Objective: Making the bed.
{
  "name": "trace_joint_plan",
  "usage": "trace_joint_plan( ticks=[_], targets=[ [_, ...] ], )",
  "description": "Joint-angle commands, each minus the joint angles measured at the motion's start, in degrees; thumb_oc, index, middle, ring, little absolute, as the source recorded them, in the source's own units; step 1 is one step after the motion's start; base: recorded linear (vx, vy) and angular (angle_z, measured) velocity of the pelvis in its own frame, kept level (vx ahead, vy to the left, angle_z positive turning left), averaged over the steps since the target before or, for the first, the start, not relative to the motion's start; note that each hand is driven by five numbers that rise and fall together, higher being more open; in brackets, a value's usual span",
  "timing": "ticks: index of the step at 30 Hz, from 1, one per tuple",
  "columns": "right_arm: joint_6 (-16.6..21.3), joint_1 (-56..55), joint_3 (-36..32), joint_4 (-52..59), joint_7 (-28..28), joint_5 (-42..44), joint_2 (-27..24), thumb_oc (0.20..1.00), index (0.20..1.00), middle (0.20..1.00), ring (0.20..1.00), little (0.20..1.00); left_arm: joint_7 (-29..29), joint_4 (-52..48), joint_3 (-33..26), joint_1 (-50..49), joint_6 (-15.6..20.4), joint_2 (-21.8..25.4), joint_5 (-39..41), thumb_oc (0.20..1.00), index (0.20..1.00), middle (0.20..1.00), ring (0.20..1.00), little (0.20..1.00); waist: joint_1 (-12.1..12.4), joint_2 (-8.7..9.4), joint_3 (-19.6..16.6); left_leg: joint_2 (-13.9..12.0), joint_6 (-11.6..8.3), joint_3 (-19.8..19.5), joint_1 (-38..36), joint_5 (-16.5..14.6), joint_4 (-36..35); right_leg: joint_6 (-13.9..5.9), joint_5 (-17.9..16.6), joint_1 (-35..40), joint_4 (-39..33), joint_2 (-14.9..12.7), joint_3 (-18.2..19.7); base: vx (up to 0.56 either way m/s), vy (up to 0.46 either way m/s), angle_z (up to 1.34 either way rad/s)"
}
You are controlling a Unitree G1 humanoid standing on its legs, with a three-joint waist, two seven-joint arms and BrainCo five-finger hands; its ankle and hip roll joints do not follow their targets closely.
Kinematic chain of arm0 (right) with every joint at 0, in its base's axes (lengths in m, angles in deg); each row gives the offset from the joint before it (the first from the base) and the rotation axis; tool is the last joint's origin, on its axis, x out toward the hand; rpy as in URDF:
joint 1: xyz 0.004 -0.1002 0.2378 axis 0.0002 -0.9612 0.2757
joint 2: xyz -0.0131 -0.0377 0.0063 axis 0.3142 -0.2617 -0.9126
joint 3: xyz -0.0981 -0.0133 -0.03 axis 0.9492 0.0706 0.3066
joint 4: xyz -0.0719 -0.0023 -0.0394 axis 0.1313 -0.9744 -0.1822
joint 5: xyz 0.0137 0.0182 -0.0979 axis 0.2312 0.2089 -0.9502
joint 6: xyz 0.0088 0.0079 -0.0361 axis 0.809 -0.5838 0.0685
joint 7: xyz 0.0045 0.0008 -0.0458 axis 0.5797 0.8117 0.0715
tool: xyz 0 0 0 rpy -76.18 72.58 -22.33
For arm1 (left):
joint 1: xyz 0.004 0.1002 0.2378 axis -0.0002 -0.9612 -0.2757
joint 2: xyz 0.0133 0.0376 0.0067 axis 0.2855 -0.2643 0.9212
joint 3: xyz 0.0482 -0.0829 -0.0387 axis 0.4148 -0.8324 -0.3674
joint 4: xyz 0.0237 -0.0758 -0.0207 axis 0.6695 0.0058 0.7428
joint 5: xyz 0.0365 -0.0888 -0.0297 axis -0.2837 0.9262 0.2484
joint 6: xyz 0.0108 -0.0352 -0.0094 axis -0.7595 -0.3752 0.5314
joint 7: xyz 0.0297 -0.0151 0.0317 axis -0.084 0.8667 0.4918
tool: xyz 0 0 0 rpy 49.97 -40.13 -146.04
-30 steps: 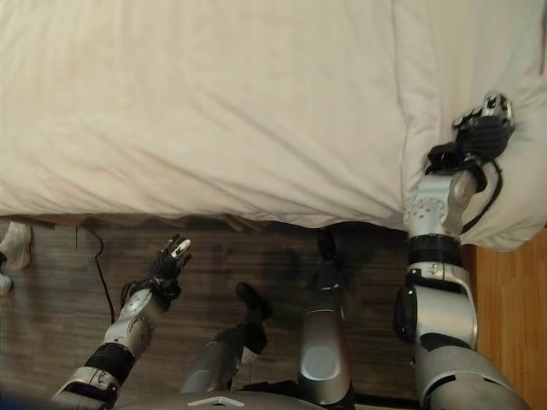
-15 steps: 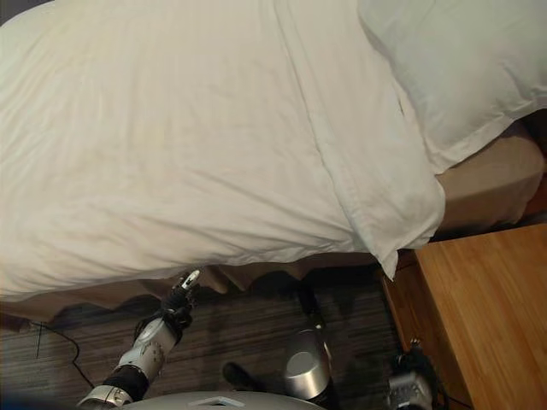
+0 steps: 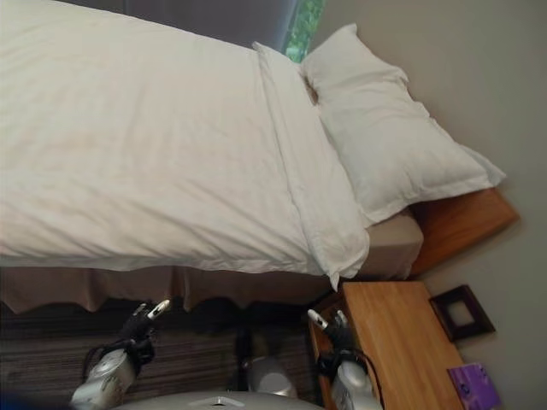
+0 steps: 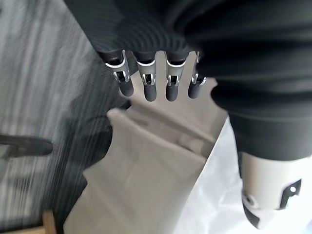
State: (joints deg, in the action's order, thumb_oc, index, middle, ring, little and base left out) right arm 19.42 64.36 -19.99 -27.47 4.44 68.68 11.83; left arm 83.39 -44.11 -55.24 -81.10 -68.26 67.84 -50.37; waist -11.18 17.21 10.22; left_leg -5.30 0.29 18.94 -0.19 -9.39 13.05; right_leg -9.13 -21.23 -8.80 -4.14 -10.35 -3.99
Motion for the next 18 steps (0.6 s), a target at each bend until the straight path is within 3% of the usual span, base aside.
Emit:
trace_joint_plan(
  ticks=[1, 2, 3, 6, 9, 18],
  targets=[
    [3.35, 5.98, 1.42, 4.38, 0.01, -0.28, -4.71, 1.000, 1.000, 1.000, 1.000, 1.000, 1.08, -6.92, -0.09, 3.05, 2.41, -1.31, -4.20, 1.000, 1.000, 1.000, 1.000, 1.000, 2.13, -8.72, 1.89, -2.56, -2.18, -2.04, -8.37, 5.34, -15.83, -3.03, 13.31, 3.92, 16.93, -2.61, -1.53, -0.35, 0.134, -0.56],
    [3.62, 6.25, 1.95, 4.67, 0.17, -0.23, -4.53, 1.000, 1.000, 1.000, 1.000, 1.000, 1.47, -7.87, -0.34, 2.87, 2.63, -0.85, -4.91, 1.000, 1.000, 1.000, 1.000, 1.000, 2.79, -8.96, 1.32, -2.58, -2.18, -1.40, -7.90, 5.67, -15.69, -3.00, 13.45, 5.23, 16.79, -3.02, -1.57, -0.23, 0.149, -0.41],
    [3.55, 6.30, 2.99, 6.34, 0.67, -0.59, -4.57, 1.000, 1.000, 1.000, 1.000, 1.000, 2.00, -11.79, -1.60, 1.34, 2.95, 0.07, -6.66, 1.000, 1.000, 1.000, 1.000, 1.000, 4.49, -8.70, 0.08, -1.73, -2.43, 0.34, -7.67, 6.13, -15.72, -2.83, 14.63, 10.46, 12.32, -3.89, -3.20, -0.10, 0.074, -0.54],
    [3.67, 6.14, 5.38, 6.13, 1.22, -0.06, -3.57, 1.000, 1.000, 1.000, 1.000, 1.000, 5.15, -15.05, -2.71, 0.36, 4.55, 0.12, -11.32, 1.000, 1.000, 1.000, 1.000, 1.000, 5.65, -9.27, -2.25, -2.00, -3.59, 2.19, -7.35, 7.73, -16.80, -3.38, 14.01, 11.27, 5.62, -3.43, -3.68, -0.02, -0.004, -0.79],
    [3.63, 6.70, 7.33, 6.50, 1.46, -0.44, -4.59, 1.000, 1.000, 1.000, 1.000, 1.000, 5.81, -16.26, -3.41, -0.43, 5.62, 0.08, -10.04, 1.000, 1.000, 1.000, 1.000, 1.000, 5.81, -9.90, -2.93, -3.10, -4.51, 2.64, -6.99, 8.82, -17.43, -3.05, 14.09, 12.08, 2.70, -2.90, -4.12, -0.01, -0.042, -0.71],
    [4.29, 6.53, 9.74, 4.72, 2.37, -2.06, -6.07, 1.000, 1.000, 1.000, 1.000, 1.000, 6.13, -19.75, -4.05, -1.66, 7.89, -0.38, -10.57, 1.000, 1.000, 1.000, 1.000, 1.000, 6.08, -11.32, -3.85, -4.68, -5.84, 2.54, -6.89, 10.21, -17.81, -2.57, 15.96, 13.82, -0.83, -2.27, -5.59, -0.01, -0.012, -0.04]
  ],
)
